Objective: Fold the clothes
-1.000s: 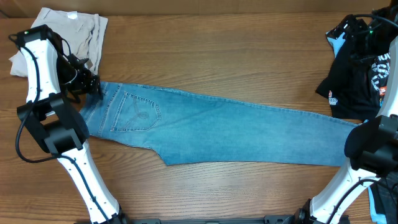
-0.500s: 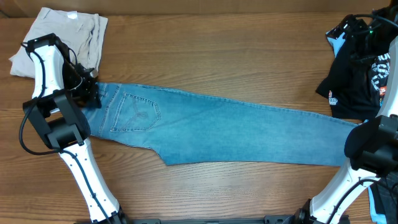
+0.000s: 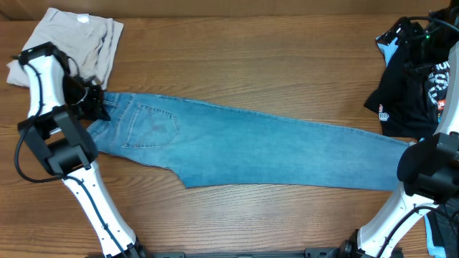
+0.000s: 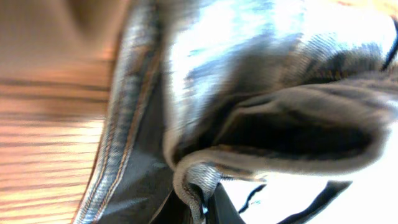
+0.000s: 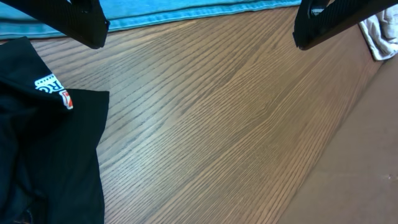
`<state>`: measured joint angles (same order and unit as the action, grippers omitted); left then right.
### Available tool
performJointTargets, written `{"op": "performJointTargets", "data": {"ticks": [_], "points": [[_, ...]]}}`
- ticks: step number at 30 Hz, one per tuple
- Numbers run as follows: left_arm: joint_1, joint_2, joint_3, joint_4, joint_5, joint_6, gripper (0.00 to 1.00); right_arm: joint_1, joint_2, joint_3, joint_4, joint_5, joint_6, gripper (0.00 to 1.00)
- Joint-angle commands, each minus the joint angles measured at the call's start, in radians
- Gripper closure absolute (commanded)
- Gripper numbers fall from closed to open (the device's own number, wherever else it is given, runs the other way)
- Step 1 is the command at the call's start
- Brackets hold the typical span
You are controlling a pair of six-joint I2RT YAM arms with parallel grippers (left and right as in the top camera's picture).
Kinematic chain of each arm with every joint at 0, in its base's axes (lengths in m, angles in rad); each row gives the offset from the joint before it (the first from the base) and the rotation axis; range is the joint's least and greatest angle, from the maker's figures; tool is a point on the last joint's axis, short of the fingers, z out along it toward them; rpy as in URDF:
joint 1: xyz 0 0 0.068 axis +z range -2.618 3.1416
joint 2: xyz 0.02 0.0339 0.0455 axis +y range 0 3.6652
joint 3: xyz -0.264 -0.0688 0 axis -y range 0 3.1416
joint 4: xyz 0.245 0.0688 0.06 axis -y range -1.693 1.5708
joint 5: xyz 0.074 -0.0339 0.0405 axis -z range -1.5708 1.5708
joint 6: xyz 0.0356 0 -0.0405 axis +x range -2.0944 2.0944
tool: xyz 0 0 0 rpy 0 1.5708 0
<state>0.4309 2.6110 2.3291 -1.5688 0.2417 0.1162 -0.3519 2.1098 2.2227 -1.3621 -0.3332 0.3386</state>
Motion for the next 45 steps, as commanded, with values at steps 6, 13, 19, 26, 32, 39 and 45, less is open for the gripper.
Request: {"op": "performJointTargets", "data": {"ticks": [6, 13, 19, 26, 32, 39, 45], "points": [[0.182, 0.051, -0.005, 0.103, -0.086, -0.238, 0.96, 0.0, -0.001, 0.015, -0.001, 0.003, -0.01, 0.0], [0.205, 0.051, -0.005, 0.138, -0.076, -0.254, 0.96, 0.022, 0.0, 0.012, -0.056, 0.048, -0.032, 0.0], [0.197, 0.051, -0.005, 0.153, -0.066, -0.309, 0.96, 0.062, 0.0, -0.084, -0.14, 0.182, -0.031, 0.0], [0.21, 0.051, -0.005, 0.16, -0.098, -0.383, 0.96, 0.055, 0.0, -0.33, -0.056, 0.299, 0.032, 0.0], [0.245, 0.051, -0.005, 0.164, -0.118, -0.41, 0.96, 0.002, 0.0, -0.444, 0.005, 0.366, 0.022, 0.0], [0.274, 0.051, -0.005, 0.179, -0.122, -0.426, 0.96, -0.044, 0.0, -0.449, -0.019, 0.36, -0.042, 0.0], [0.279, 0.051, -0.005, 0.185, -0.118, -0.431, 0.96, -0.049, 0.0, -0.47, -0.005, 0.228, -0.154, 0.0]]}}
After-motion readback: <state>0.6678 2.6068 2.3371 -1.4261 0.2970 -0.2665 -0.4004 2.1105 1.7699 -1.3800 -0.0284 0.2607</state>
